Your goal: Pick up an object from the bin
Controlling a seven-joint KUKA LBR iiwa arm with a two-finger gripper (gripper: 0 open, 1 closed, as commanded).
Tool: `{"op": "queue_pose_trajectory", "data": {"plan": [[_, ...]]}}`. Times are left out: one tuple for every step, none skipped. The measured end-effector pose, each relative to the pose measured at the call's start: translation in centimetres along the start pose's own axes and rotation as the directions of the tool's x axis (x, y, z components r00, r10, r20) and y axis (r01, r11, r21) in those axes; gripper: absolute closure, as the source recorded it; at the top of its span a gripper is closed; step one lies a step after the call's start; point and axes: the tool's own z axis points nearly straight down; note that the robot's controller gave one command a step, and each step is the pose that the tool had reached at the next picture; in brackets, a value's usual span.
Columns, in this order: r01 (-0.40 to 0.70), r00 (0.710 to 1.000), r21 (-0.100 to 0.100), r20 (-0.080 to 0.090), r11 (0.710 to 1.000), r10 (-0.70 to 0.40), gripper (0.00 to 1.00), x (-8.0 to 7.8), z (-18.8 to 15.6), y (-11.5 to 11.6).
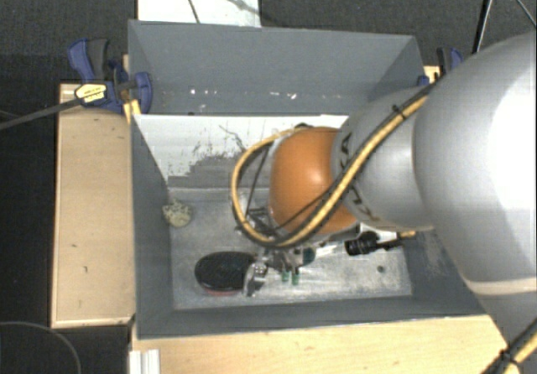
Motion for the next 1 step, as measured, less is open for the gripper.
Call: {"op": "queue_pose_trajectory", "data": {"plan": [[-0.144, 0.990, 0.002, -0.003, 0.990, 0.144, 0.00, -0.03, 2.79, 1.04]]}}
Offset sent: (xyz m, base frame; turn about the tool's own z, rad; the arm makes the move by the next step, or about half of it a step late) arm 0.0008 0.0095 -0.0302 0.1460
